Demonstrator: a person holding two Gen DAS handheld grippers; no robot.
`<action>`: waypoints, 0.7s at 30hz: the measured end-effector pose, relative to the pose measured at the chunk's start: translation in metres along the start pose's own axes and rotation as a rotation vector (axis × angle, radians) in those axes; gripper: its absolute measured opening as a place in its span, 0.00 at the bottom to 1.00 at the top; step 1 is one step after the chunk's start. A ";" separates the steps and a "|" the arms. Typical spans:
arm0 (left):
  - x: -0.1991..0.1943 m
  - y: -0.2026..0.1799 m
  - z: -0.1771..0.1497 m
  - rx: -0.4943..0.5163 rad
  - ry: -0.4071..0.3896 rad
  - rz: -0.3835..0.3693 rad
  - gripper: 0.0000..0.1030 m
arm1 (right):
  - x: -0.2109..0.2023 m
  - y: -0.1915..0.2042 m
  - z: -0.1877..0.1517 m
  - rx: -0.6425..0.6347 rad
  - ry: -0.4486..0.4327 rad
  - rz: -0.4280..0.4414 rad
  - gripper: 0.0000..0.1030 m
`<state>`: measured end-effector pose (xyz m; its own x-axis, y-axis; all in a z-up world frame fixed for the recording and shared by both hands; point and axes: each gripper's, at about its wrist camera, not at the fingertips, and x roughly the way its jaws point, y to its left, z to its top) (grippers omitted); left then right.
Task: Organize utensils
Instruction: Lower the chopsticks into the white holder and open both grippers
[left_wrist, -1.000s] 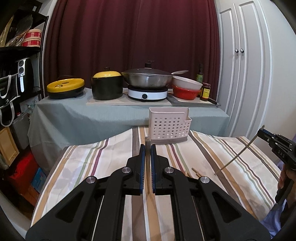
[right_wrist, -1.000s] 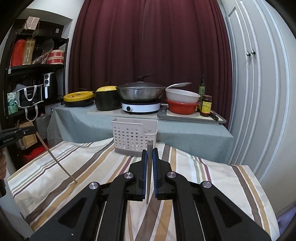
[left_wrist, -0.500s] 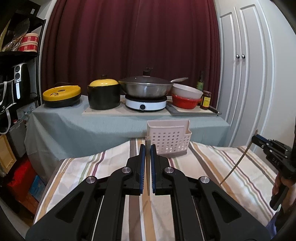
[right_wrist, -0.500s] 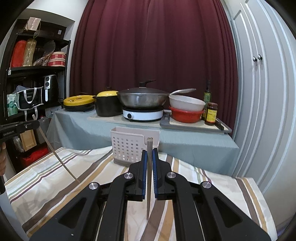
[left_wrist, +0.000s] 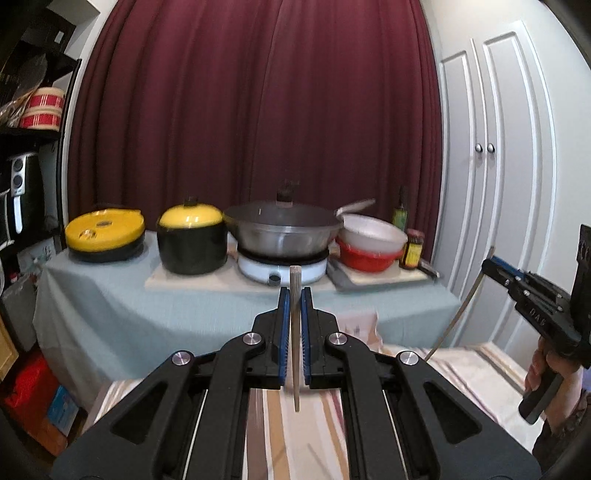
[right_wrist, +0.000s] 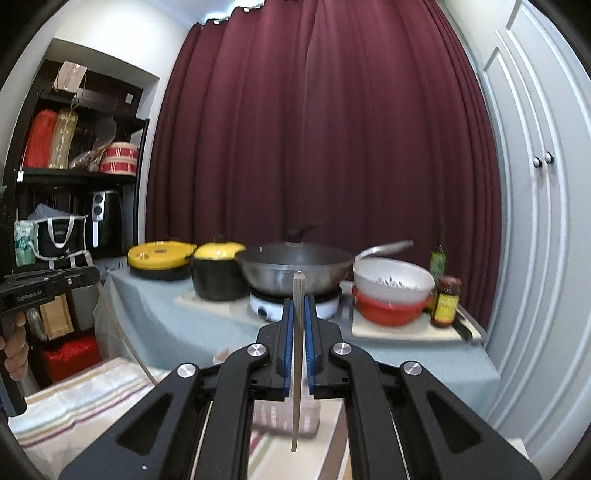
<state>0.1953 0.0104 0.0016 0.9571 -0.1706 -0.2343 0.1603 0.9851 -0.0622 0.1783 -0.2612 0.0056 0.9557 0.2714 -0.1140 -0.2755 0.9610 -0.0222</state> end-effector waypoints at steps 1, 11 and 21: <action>0.005 -0.001 0.008 0.001 -0.013 0.000 0.06 | 0.008 -0.002 0.007 0.001 -0.009 0.005 0.06; 0.075 -0.024 0.070 0.056 -0.096 -0.001 0.06 | 0.075 -0.014 0.032 0.004 -0.035 0.030 0.06; 0.148 -0.025 0.023 0.047 0.030 -0.010 0.06 | 0.128 -0.021 -0.020 0.043 0.091 0.033 0.06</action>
<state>0.3386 -0.0387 -0.0094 0.9477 -0.1806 -0.2630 0.1820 0.9831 -0.0192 0.3039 -0.2480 -0.0284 0.9323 0.2986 -0.2040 -0.2998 0.9537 0.0257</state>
